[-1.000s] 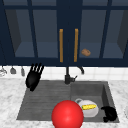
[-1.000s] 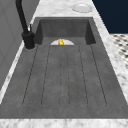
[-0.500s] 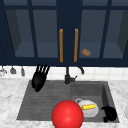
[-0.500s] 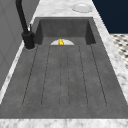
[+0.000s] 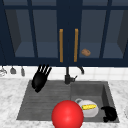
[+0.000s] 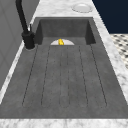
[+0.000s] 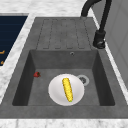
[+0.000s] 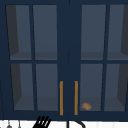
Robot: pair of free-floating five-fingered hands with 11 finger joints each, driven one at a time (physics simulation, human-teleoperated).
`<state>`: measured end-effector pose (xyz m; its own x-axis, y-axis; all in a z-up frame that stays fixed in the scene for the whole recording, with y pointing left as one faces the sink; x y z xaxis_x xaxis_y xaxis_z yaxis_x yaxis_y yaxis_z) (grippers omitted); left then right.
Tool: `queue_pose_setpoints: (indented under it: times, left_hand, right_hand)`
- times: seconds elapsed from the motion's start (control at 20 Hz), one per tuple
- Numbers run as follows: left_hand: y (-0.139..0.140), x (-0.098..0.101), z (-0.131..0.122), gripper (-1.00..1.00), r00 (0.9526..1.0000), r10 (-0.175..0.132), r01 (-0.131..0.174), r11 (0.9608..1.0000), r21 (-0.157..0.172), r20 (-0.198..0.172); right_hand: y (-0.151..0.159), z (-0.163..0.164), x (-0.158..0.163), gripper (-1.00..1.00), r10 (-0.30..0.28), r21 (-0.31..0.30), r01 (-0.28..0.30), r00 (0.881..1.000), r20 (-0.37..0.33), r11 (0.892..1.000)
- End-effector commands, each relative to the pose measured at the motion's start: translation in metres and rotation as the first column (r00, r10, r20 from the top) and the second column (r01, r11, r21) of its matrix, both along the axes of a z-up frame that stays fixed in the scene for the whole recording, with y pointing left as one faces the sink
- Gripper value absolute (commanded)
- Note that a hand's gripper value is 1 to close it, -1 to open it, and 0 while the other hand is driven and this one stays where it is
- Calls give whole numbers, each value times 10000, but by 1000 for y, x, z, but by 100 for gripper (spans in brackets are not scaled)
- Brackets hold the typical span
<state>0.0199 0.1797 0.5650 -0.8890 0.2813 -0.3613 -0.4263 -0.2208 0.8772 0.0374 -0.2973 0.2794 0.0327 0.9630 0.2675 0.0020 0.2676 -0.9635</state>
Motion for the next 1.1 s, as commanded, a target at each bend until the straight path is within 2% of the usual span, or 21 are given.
queue_pose_setpoints:
  times: [0.0,0.15,0.3,1.05]
  left_hand:
    - [2,-4,4,-100,9968,-805,801,9909,1083,-1]
    - [1,-8,12,-100,9953,-968,973,9889,1119,-103]
    - [1,-11,20,-100,9933,-1071,1117,9866,1190,-446]
    - [2,-22,52,-100,9806,-1714,1861,9663,1778,-947]
  right_hand:
    - [0,0,0,0,0,0,0,10000,0,10000]
    - [0,0,0,0,0,0,0,10000,0,10000]
    - [0,0,0,0,0,0,0,10000,0,10000]
    - [0,0,0,0,0,0,0,10000,0,10000]
